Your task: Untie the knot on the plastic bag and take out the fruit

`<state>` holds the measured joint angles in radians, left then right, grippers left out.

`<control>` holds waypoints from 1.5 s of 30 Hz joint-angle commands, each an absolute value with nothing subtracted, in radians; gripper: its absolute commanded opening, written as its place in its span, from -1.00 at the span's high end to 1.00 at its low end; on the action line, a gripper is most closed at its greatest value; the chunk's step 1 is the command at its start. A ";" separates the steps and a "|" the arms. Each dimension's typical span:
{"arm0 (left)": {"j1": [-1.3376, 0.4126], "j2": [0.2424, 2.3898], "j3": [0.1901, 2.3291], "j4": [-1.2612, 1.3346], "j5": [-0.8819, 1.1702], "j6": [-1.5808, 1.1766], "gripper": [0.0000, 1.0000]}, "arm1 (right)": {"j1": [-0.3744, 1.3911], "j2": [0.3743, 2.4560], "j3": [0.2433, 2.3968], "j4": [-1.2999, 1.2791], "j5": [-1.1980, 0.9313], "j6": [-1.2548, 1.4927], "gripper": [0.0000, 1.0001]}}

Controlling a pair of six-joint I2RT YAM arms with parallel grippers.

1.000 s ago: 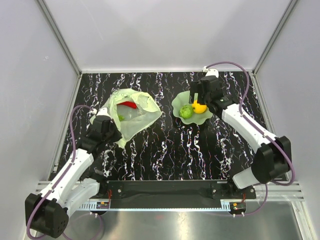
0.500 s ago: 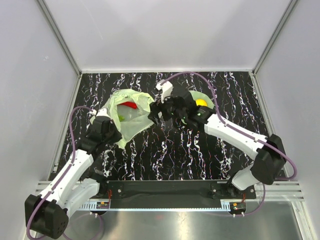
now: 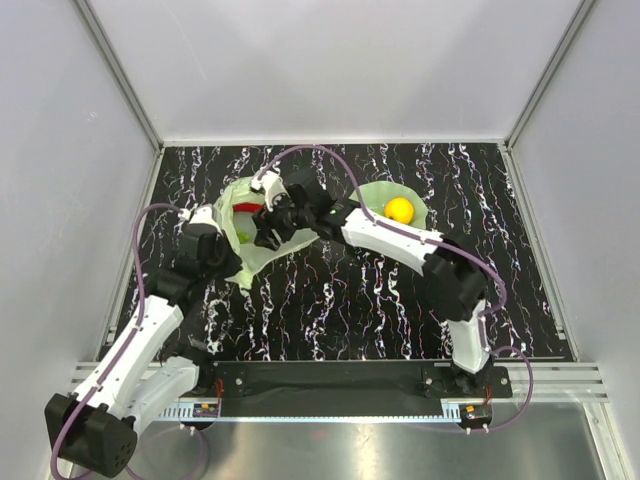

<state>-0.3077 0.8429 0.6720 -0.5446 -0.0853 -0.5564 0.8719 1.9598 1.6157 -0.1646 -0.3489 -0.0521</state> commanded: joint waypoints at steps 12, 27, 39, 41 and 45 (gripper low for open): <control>-0.305 0.870 0.746 -0.532 -0.006 -0.488 1.00 | 0.812 2.419 2.094 -0.262 -0.207 -0.092 -0.61; -0.307 0.893 0.669 -0.468 0.092 -0.506 1.00 | 0.738 2.502 2.149 -0.133 -0.277 -0.184 -0.87; -0.305 0.931 0.692 -0.431 0.112 -0.499 1.00 | 0.750 2.484 2.100 -0.065 -0.377 -0.136 -0.82; -0.304 0.937 0.698 -0.423 0.127 -0.503 1.00 | 0.759 2.494 2.115 -0.060 -0.359 -0.153 -0.85; -0.305 0.948 0.703 -0.416 0.141 -0.515 1.00 | 0.759 2.595 2.284 -0.179 -0.321 -0.190 -0.88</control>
